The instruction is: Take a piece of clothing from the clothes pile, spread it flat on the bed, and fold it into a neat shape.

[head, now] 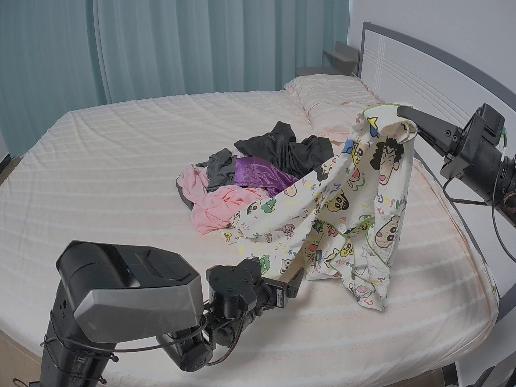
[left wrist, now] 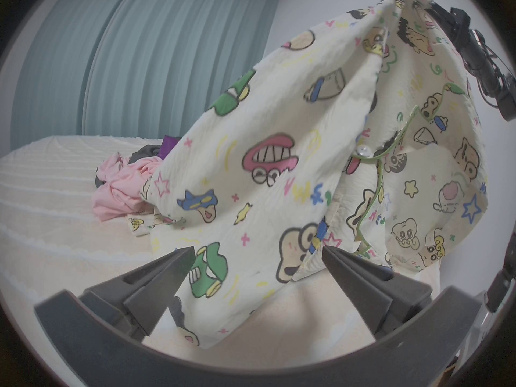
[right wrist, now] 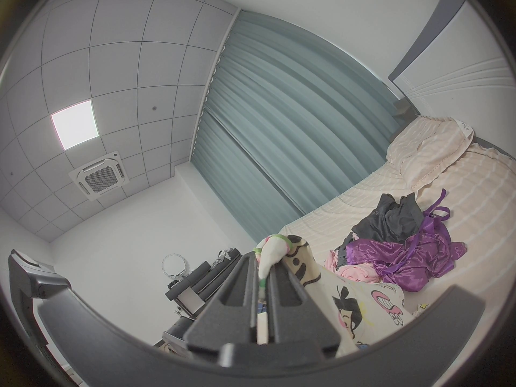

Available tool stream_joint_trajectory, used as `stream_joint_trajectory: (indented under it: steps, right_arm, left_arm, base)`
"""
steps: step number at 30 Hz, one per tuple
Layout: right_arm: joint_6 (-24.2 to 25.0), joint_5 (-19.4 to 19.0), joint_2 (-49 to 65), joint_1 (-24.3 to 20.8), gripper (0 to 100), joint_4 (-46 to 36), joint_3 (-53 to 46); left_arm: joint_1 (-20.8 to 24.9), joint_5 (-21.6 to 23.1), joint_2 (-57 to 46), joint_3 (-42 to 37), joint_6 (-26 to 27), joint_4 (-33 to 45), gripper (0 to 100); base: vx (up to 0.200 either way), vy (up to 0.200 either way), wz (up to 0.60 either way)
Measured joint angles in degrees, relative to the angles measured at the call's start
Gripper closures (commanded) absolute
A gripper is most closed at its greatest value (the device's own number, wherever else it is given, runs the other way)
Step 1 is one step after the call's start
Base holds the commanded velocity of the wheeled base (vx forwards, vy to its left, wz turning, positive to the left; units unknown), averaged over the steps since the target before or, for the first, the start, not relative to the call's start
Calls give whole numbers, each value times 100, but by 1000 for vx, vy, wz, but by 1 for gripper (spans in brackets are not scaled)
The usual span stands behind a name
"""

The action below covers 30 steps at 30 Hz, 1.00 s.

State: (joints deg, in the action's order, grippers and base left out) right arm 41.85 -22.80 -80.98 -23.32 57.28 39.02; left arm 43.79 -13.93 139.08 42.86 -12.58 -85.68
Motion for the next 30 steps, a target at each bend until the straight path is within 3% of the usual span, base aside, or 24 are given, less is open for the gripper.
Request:
stream_joint_trajectory:
  steps: [6, 7, 19, 26, 30]
  right_arm:
    - [-2, -2, 157, -49, 100, -68, 11]
    - [-2, -5, 193, -60, 100, -88, 11]
    - [2, 5, 378, 43, 100, -271, -356]
    - [-107, 28, 193, 168, 100, -268, -852]
    - [-375, 283, -110, 229, 100, -249, -1045]
  left_arm:
    - [-60, 6, 216, 20, -397, -322, 0]
    - [-90, -5, 271, 41, -414, -323, 100]
    - [-413, -174, 361, -89, -553, -325, 100]
    - [-728, -528, -662, -329, -628, -330, 100]
    - [-833, -662, -1526, -638, -633, -156, 100]
  base:
    - [0, 0, 0]
    - [0, 0, 0]
    - [0, 0, 0]
    - [0, 0, 0]
    - [0, 0, 0]
